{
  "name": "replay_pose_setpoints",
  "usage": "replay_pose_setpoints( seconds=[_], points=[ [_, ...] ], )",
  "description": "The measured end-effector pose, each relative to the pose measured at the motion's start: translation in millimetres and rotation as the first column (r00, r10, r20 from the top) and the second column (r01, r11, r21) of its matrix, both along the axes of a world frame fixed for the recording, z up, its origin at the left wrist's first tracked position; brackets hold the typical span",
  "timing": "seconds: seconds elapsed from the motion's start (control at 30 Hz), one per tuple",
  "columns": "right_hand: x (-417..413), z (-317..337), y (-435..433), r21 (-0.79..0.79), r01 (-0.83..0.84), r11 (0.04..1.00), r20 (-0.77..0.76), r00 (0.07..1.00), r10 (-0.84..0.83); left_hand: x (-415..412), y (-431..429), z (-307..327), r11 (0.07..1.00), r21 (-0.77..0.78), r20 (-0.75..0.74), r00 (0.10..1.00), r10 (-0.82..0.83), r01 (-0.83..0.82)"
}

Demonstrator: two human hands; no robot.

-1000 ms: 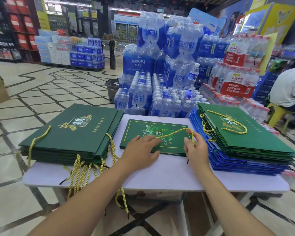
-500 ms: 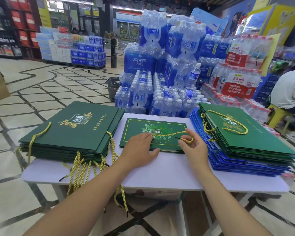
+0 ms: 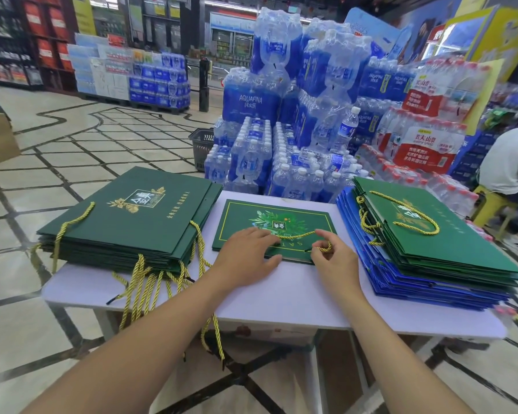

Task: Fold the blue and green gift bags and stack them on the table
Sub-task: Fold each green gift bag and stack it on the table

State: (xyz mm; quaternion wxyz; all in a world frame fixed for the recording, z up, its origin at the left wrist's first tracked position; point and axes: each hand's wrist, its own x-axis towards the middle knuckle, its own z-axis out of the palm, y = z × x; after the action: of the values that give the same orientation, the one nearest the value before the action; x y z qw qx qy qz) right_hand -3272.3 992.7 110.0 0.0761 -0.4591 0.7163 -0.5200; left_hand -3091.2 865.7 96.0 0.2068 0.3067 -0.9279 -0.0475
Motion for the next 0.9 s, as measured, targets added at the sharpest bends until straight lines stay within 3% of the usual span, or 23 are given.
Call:
replay_pose_setpoints(
  seconds=[0.9],
  points=[
    [-0.7, -4.6, -2.9, 0.047, -0.029, 0.999, -0.106, 0.994, 0.034, -1.7, -1.6, -3.6, 1.0, -0.009, -0.018, 1.0, -0.016, 0.016]
  ],
)
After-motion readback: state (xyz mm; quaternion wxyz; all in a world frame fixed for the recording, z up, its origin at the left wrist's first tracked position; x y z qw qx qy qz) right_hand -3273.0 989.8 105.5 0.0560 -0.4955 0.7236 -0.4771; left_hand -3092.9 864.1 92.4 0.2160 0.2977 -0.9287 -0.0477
